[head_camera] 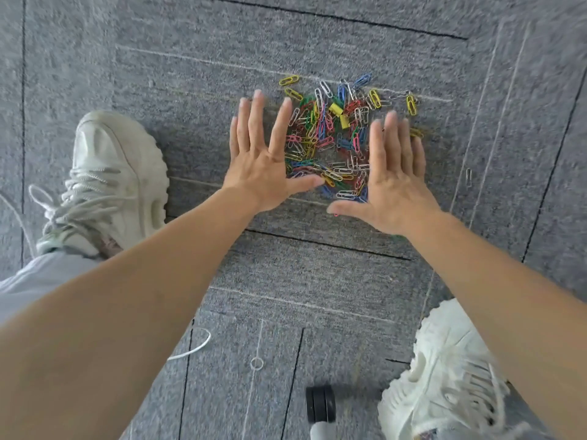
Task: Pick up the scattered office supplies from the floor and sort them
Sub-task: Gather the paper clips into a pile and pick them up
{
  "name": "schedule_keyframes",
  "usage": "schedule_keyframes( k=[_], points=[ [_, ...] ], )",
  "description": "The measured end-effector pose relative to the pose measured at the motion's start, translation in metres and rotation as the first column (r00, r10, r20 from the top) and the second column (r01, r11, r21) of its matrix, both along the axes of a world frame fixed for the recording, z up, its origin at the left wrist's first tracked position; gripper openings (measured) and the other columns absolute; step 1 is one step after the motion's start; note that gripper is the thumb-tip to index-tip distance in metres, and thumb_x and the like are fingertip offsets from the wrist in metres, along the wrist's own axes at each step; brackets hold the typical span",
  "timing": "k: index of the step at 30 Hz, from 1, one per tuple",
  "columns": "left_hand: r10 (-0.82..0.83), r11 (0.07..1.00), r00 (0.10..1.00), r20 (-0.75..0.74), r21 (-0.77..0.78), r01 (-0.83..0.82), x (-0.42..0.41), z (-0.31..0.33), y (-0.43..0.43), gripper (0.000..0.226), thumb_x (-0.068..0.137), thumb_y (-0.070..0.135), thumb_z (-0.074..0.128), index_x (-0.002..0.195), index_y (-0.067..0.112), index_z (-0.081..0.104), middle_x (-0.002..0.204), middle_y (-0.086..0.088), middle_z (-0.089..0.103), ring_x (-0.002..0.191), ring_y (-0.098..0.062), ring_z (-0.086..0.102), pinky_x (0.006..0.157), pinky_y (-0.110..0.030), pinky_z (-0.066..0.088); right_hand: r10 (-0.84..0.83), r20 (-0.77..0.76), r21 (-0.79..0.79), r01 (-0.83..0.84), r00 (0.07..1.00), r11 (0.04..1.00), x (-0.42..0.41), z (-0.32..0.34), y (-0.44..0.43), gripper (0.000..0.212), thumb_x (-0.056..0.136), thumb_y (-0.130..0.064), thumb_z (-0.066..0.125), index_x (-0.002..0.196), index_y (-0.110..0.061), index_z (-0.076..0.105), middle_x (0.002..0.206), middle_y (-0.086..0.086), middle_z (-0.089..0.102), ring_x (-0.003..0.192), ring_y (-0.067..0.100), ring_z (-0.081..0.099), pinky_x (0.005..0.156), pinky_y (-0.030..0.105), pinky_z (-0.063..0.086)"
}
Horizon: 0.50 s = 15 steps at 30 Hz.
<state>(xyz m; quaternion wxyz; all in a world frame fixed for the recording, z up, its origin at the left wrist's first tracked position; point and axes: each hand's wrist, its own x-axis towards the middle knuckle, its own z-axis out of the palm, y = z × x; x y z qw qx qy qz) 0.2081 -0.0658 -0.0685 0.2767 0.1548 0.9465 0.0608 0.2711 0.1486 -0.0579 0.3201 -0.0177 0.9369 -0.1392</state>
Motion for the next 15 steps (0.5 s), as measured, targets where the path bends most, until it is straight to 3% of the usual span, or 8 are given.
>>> schedule_keyframes(
  k=[4,7,13,15],
  points=[
    [-0.187,0.982,0.98,0.063,-0.024,0.188,0.019,0.006,-0.008,0.143,0.047,0.101,0.039,0.143,0.032,-0.041,0.151,-0.011,-0.045,0.142,-0.032,-0.038,0.118,-0.051,-0.018,0.031,0.116,0.066,-0.039,0.993,0.997,0.04,0.011,0.036,0.148,0.049,-0.107,0.028,0.14,-0.016,-0.046,0.146,0.014,-0.051,0.138,0.028,-0.044,0.118,0.052,-0.018],
    [-0.223,0.966,0.972,0.08,-0.119,0.231,0.035,0.003,-0.012,0.145,0.047,0.103,0.039,0.14,0.031,-0.045,0.148,-0.012,-0.05,0.139,-0.031,-0.042,0.116,-0.05,-0.022,0.068,0.204,0.153,-0.1,0.977,0.983,0.057,0.009,0.062,0.146,0.049,-0.106,0.024,0.137,-0.016,-0.049,0.143,0.015,-0.055,0.135,0.028,-0.048,0.116,0.054,-0.019],
    [-0.126,0.988,0.991,-0.054,-0.093,0.12,0.035,-0.01,0.008,0.107,0.078,0.09,0.02,0.148,0.031,-0.034,0.156,-0.016,-0.037,0.144,-0.032,-0.035,0.119,-0.05,-0.017,0.058,-0.027,0.19,-0.052,0.998,0.98,0.042,-0.016,0.053,0.113,0.075,-0.094,0.002,0.143,-0.015,-0.041,0.154,0.017,-0.04,0.143,0.033,-0.035,0.118,0.056,-0.014],
    [-0.119,0.991,0.989,-0.089,-0.079,0.112,0.03,-0.013,0.017,0.102,0.081,0.087,0.018,0.15,0.03,-0.03,0.158,-0.017,-0.033,0.146,-0.033,-0.031,0.12,-0.048,-0.015,0.033,-0.09,0.182,-0.016,0.995,0.983,0.026,-0.022,0.041,0.109,0.078,-0.091,0.004,0.144,-0.015,-0.04,0.156,0.017,-0.037,0.145,0.032,-0.032,0.119,0.054,-0.014]
  ],
)
